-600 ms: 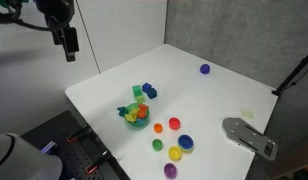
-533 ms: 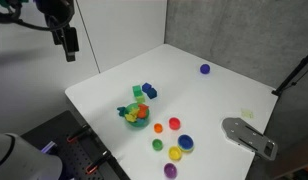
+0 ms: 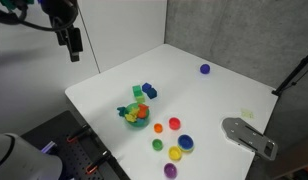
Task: Put the small pink bowl and put it in the small blue bowl
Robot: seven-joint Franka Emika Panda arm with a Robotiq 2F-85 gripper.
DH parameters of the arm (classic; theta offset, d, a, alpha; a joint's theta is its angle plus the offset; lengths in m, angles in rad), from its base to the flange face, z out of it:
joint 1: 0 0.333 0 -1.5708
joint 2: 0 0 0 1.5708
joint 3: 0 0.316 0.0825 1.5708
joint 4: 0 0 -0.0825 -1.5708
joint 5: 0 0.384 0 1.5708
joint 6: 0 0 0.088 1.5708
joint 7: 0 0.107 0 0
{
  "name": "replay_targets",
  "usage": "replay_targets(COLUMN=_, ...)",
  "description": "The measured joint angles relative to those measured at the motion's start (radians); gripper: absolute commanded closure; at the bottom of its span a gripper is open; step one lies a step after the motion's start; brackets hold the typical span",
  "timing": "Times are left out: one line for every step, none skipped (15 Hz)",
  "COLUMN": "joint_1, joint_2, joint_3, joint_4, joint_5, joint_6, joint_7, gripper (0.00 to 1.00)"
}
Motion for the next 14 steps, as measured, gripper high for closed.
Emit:
replay_targets(joint_1=-0.004, joint_2=0.008, joint_3=0.003, joint_4=0.000, joint_5=-0.002, joint_6=0.020, joint_7=0.000, gripper=0.00)
replay_targets(joint_1=-0.008, joint_2=0.018, joint_3=0.005, joint_4=0.001, joint_5=-0.004, joint_6=0.040, joint_7=0.000, gripper=0.00)
replay_targets(joint_1=-0.011, joint_2=0.028, joint_3=0.007, joint_4=0.001, joint_5=-0.011, joint_6=0.064, joint_7=0.000, gripper=0.00)
replay_targets(joint_1=-0.016, joint_2=0.040, joint_3=0.009, joint_4=0.002, joint_5=-0.020, joint_6=0.088, joint_7=0.000, gripper=0.00)
replay_targets(joint_1=-0.021, joint_2=0.052, joint_3=0.010, joint_4=0.004, joint_5=-0.031, joint_6=0.112, joint_7=0.000, gripper=0.00)
replay_targets(joint_1=-0.027, joint_2=0.065, joint_3=0.011, joint_4=0.005, joint_5=-0.042, joint_6=0.136, joint_7=0.000, gripper=0.00)
replay_targets(joint_1=-0.034, joint_2=0.079, joint_3=0.010, joint_4=0.006, joint_5=-0.054, joint_6=0.159, joint_7=0.000, gripper=0.00)
replay_targets(joint_1=-0.042, joint_2=0.095, joint_3=0.010, joint_4=0.008, joint_5=-0.067, joint_6=0.185, joint_7=0.000, gripper=0.00)
replay_targets(joint_1=-0.051, joint_2=0.112, joint_3=0.010, joint_4=0.010, joint_5=-0.079, joint_6=0.210, joint_7=0.000, gripper=0.00)
replay_targets(joint_1=-0.060, joint_2=0.130, joint_3=0.008, joint_4=0.012, joint_5=-0.091, joint_6=0.234, joint_7=0.000, gripper=0.00)
replay_targets(joint_1=-0.069, joint_2=0.149, joint_3=0.005, joint_4=0.014, joint_5=-0.105, joint_6=0.261, joint_7=0.000, gripper=0.00)
replay_targets(joint_1=-0.078, joint_2=0.168, joint_3=0.001, joint_4=0.016, joint_5=-0.120, joint_6=0.290, joint_7=0.000, gripper=0.00)
replay_targets(joint_1=-0.086, joint_2=0.189, joint_3=-0.004, joint_4=0.017, joint_5=-0.137, joint_6=0.321, joint_7=0.000, gripper=0.00)
replay_targets(joint_1=-0.094, joint_2=0.211, joint_3=-0.011, joint_4=0.018, joint_5=-0.152, joint_6=0.354, joint_7=0.000, gripper=0.00)
